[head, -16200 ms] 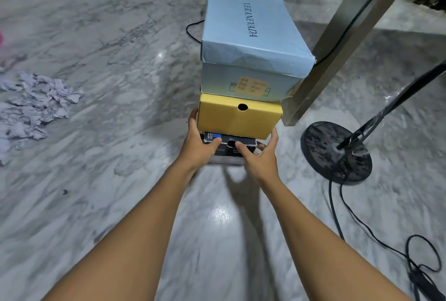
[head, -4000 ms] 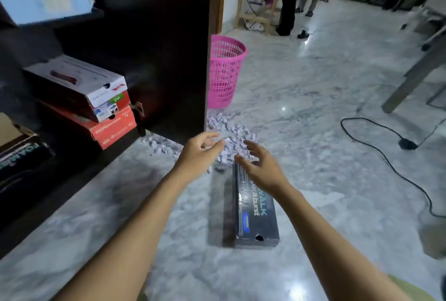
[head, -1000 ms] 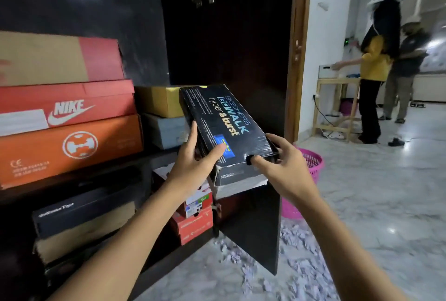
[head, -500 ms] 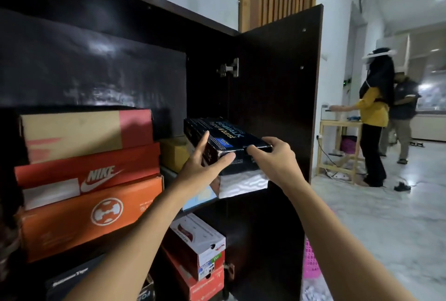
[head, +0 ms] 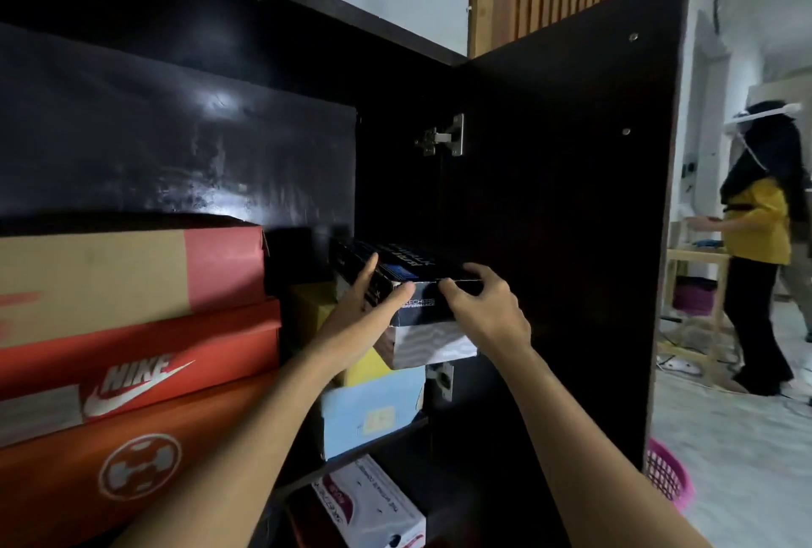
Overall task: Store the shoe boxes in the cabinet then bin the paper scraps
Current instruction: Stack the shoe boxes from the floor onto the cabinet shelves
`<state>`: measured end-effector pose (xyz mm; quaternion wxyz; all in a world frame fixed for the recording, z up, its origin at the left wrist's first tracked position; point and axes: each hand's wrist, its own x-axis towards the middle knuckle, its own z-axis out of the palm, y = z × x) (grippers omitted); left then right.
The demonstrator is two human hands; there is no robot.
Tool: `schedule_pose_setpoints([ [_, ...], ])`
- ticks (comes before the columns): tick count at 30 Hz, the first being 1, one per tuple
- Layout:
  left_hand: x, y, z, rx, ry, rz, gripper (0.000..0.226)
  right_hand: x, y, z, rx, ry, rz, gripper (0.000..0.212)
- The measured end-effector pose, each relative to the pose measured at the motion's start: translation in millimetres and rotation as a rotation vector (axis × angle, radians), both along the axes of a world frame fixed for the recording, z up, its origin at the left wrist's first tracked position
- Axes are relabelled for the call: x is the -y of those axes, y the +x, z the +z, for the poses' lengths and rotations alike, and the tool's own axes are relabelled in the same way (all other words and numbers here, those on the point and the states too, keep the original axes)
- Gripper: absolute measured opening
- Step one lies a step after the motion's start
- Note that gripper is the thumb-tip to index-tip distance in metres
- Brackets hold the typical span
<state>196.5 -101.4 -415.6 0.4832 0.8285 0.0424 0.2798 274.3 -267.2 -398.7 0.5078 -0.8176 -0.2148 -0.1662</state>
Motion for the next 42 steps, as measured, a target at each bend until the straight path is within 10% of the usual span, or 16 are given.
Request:
schedule_pose_setpoints([
  [5, -23, 42, 6, 0.078, -0.029, 0.067, 0.095, -34, 43, -19, 0.087, 0.143, -0.027, 0.063],
  [13, -54, 81, -3, 0.454, 0.191, 0.399, 0.04, -83, 84, -63, 0.498, 0.181, -0.071, 0.037],
  [29, -77, 106, 26, 0.125, 0.091, 0.39, 0.045, -94, 108, -40, 0.225, -0.234, 0.172, 0.069],
  [42, 58, 8, 6, 0.252, 0.15, 0.137, 0.043, 69, -14, -44, 0.581, 0.133, -0.114, 0.039],
])
